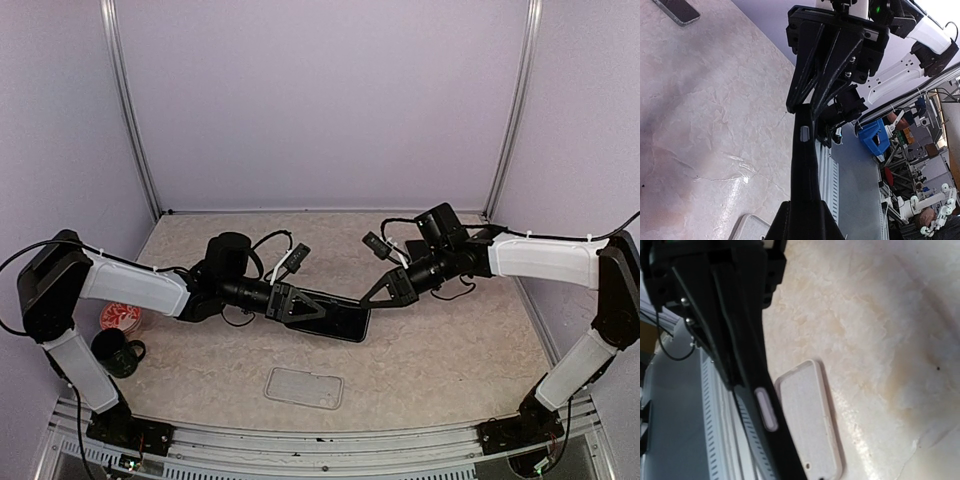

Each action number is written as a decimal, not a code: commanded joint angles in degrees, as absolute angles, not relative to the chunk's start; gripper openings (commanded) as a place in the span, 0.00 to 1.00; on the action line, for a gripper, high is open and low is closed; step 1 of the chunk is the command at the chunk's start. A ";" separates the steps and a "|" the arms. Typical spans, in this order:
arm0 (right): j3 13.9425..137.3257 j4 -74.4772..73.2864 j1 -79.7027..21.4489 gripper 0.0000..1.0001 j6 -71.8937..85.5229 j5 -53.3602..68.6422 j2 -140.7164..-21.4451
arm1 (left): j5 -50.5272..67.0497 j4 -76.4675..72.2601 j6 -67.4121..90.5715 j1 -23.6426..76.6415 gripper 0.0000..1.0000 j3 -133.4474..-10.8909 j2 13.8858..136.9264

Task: Put the phone into the phone case
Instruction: Press the phone with the phone case.

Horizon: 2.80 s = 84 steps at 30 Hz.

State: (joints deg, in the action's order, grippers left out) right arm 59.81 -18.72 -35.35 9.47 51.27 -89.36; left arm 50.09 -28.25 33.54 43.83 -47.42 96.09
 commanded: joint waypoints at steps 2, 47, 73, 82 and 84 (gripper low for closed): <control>62.05 -21.25 -36.46 0.00 10.37 43.53 -89.56 | 47.40 -30.76 33.33 44.12 0.00 -50.14 94.99; 46.61 21.27 -38.81 0.58 44.19 56.75 -85.79 | 41.35 -52.84 38.58 42.43 0.00 -37.71 85.10; 47.84 28.86 -40.22 0.00 54.41 57.52 -90.56 | 31.83 -39.33 24.08 46.34 0.00 -38.76 77.58; 49.24 28.54 -40.23 0.07 54.69 57.79 -90.34 | 29.76 -36.77 22.44 47.29 0.00 -38.55 76.10; 51.33 21.31 -40.25 0.24 49.74 55.78 -89.67 | 29.86 -36.74 23.17 47.24 0.00 -38.50 76.48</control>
State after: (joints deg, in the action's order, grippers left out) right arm 47.20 30.22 -39.75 50.72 58.17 -90.17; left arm 29.98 -35.09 28.51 46.30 -37.56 76.97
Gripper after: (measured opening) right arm 0.140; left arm 0.126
